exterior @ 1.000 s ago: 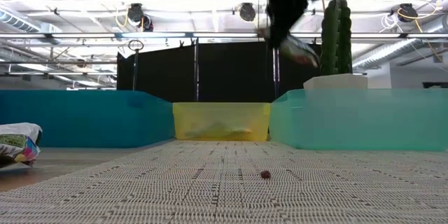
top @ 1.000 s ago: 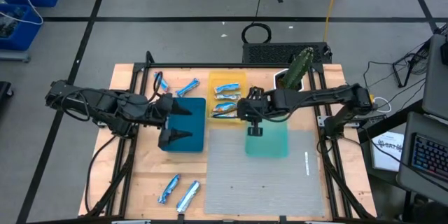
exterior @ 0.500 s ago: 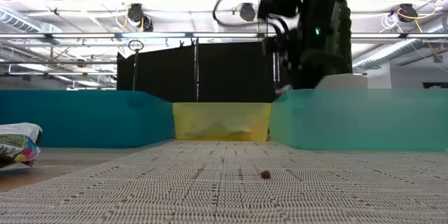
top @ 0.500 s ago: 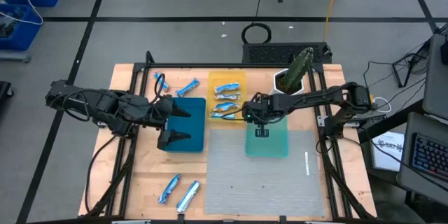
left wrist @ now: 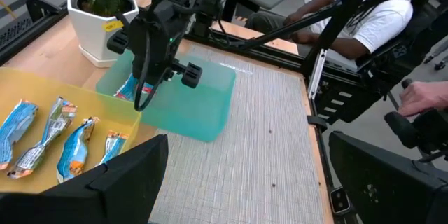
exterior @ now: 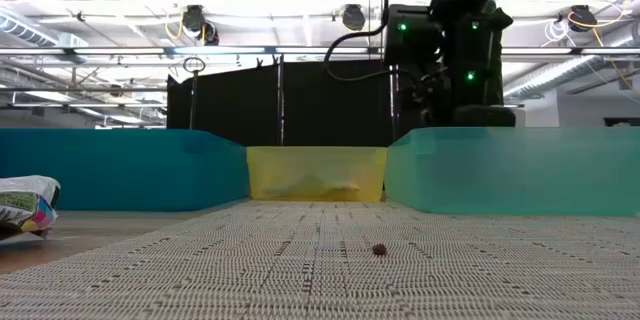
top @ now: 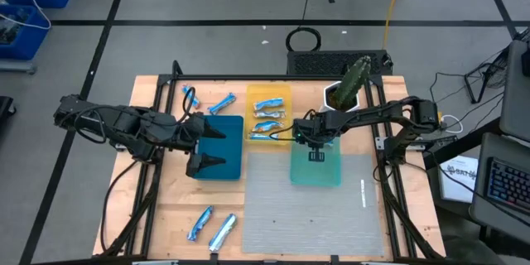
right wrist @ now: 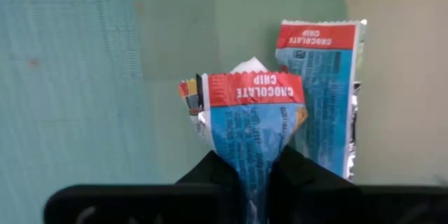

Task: Pick and place Granola Bars by type
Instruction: Put the red granola bar into the green bin

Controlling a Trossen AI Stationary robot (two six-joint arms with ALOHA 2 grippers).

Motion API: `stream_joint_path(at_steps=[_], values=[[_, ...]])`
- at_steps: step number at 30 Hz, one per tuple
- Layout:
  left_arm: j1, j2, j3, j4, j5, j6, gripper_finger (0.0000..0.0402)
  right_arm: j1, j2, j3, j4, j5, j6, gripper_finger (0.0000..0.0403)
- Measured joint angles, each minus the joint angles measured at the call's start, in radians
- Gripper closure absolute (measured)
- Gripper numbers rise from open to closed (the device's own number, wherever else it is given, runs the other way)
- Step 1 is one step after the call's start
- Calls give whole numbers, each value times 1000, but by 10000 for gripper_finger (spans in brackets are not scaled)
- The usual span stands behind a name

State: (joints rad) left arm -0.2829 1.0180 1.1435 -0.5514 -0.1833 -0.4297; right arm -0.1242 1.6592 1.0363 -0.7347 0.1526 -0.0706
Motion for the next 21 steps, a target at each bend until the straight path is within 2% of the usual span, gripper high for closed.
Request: stream_joint_path(at_steps=[14, 21], values=[[0, 0, 0, 0, 9, -18, 7, 1, 0, 3, -40, -1, 59, 248], [0, 0, 0, -10, -23, -28, 7, 15, -64, 65, -69, 0, 68, 209]])
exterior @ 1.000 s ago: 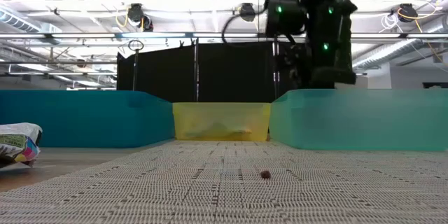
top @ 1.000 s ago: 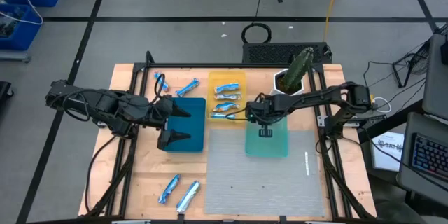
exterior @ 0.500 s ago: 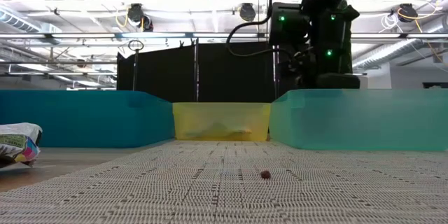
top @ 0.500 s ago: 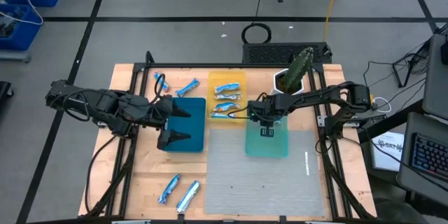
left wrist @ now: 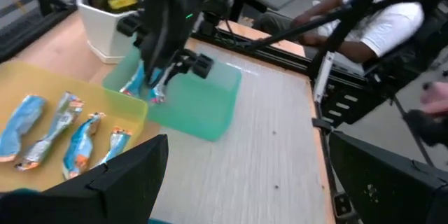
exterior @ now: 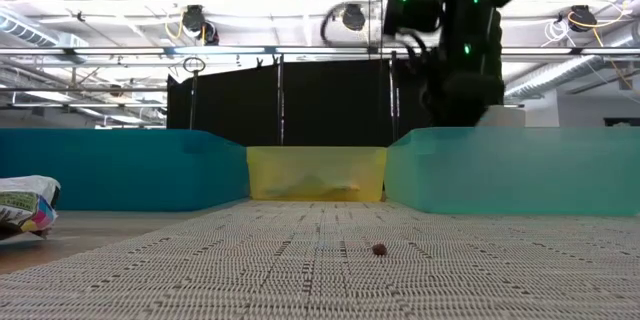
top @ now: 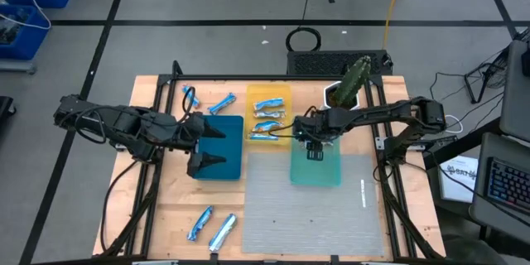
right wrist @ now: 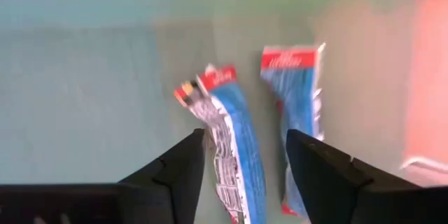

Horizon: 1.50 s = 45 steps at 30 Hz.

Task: Pick and place Granola Bars by type
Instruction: Put the red granola bar into the green bin

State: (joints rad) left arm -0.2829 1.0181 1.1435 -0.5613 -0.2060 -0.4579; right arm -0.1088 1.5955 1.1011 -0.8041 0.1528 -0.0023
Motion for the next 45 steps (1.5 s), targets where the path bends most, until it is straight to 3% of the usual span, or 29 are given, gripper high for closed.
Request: stream_joint_path(at_steps=[13, 20, 24, 31, 45], values=[[0, 0, 0, -38, -238, -158, 7, 89, -171, 109, 1, 8, 30, 194], [6, 0, 0, -110, -443, -333, 7, 158, -234, 124, 39, 6, 75, 191], [42, 0, 0, -221, -526, -505, 7, 185, -247, 125, 47, 7, 99, 191], [159, 13, -1, -458, -509, -764, 7, 222, -246, 125, 161, 2, 122, 191], [456, 159, -1, -649, -491, -864, 7, 230, -246, 125, 454, 0, 119, 191]])
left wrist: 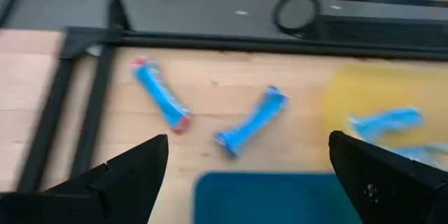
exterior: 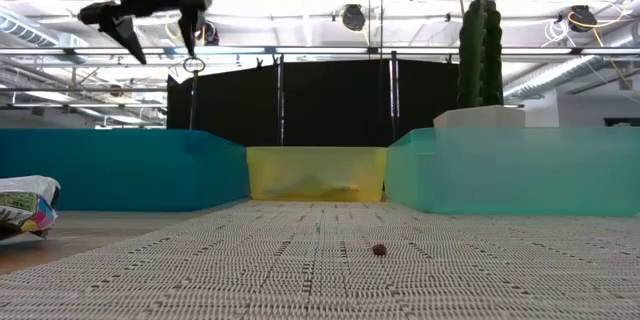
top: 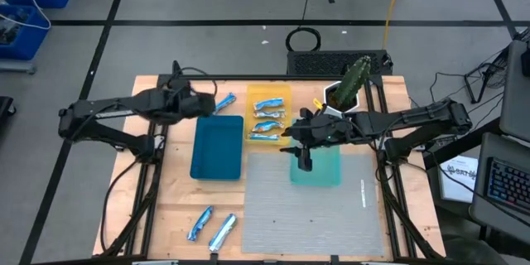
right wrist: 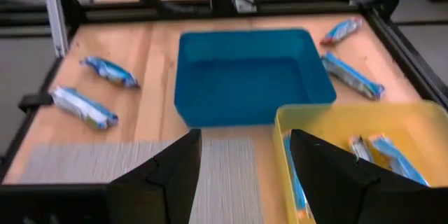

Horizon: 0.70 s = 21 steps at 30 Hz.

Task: Pick and place Granola Bars by type
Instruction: Put the red granola bar into the green bin

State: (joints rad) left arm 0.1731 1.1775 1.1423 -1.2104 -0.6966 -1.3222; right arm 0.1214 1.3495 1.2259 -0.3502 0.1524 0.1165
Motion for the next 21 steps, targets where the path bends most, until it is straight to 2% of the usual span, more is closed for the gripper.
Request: stream_joint_path(at_steps=[11, 14, 21], values=[[224, 79, 1, -15, -32, 30, 7, 12, 0, 0, 47, 2, 15, 191], [312, 82, 0, -12, 35, 61, 7, 12, 0, 0, 48, 3, 21, 191], [510, 91, 0, 46, 226, 259, 7, 12, 0, 0, 91, 6, 21, 191]])
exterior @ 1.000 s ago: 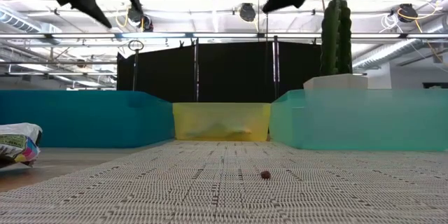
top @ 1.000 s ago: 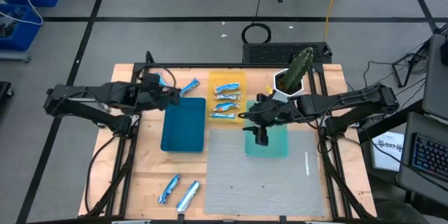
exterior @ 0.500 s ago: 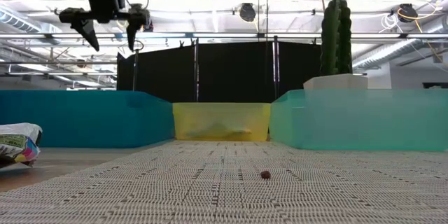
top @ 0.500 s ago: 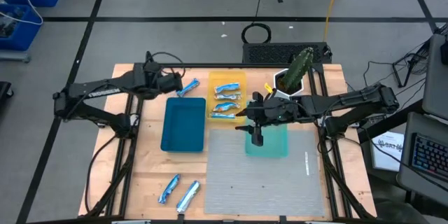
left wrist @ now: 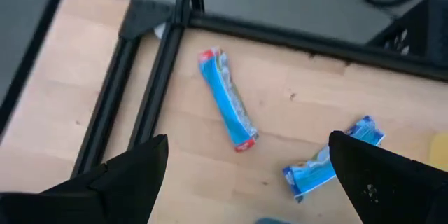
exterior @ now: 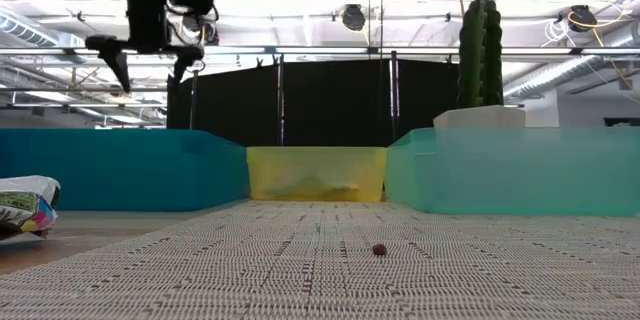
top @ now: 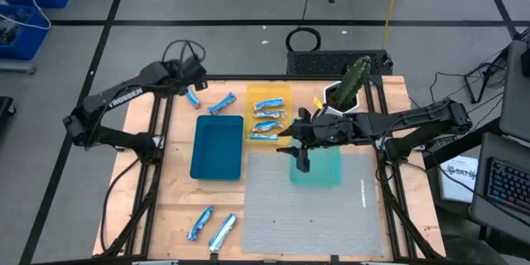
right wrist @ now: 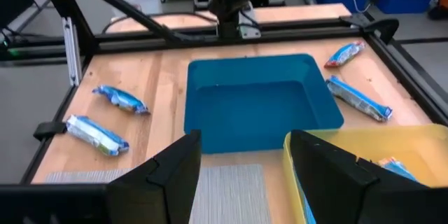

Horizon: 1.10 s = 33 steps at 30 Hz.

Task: Pick and place Granola Bars by type
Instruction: Put the red granola bar into the green bin

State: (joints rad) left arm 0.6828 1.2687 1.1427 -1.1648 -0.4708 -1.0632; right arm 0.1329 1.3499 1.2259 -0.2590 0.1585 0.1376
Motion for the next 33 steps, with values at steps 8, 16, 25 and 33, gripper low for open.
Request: stream_joint_path(at_steps=[8, 16, 25, 33], values=[[187, 45, 0, 18, 198, 95, 7, 0, 0, 0, 65, 2, -3, 191], [279, 161, 0, 32, 253, 142, 7, 0, 0, 0, 68, 28, -26, 191], [315, 265, 0, 55, 281, 142, 7, 0, 0, 0, 68, 29, -26, 191], [344, 296, -8, 114, 304, 119, 7, 0, 0, 0, 68, 31, -26, 191]])
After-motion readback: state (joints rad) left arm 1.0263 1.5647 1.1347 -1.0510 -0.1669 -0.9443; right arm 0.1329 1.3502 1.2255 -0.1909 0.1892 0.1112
